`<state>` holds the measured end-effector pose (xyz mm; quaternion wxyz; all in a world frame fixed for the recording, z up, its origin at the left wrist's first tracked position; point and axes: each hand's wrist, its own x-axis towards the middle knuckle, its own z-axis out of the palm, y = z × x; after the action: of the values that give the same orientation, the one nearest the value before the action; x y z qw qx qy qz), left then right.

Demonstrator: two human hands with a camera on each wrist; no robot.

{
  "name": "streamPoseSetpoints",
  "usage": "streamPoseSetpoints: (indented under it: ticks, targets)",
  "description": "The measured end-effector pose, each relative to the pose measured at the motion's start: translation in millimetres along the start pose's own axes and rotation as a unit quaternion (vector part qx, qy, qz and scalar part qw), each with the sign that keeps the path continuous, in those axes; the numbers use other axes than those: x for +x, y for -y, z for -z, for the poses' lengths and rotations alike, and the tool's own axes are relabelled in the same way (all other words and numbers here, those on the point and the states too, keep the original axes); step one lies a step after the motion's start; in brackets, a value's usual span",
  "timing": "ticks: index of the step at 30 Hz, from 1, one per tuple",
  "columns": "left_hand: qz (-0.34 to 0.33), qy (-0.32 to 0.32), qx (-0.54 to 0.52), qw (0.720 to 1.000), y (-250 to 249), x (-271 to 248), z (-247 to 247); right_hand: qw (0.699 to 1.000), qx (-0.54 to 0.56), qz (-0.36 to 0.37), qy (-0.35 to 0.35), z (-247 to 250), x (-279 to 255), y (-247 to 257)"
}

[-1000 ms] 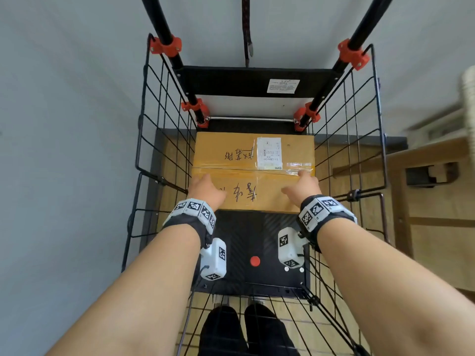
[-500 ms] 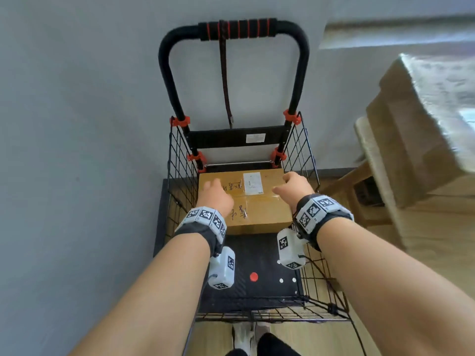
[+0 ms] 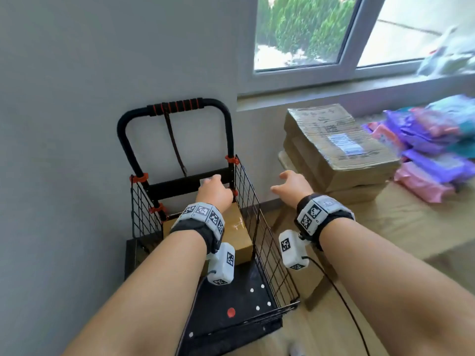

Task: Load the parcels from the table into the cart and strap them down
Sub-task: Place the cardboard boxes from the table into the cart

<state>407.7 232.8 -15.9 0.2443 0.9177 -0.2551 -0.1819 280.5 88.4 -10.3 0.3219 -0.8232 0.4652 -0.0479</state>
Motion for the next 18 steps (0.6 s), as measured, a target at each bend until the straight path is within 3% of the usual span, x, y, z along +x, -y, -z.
streamPoseSetpoints:
  ticks: [10,18]
  targets:
    - [-0.072,0.026,0.012,0.997,-138.3,2.1,-59.8,0.997,0.035,-0.037,-0.058,110.6,34.0,-88.4]
    - [-0.061,0.047,0.005,0.997,-242.9,21.5,-141.6,0.995,0.013,-0.077,-0.065,161.7,100.9,-180.8]
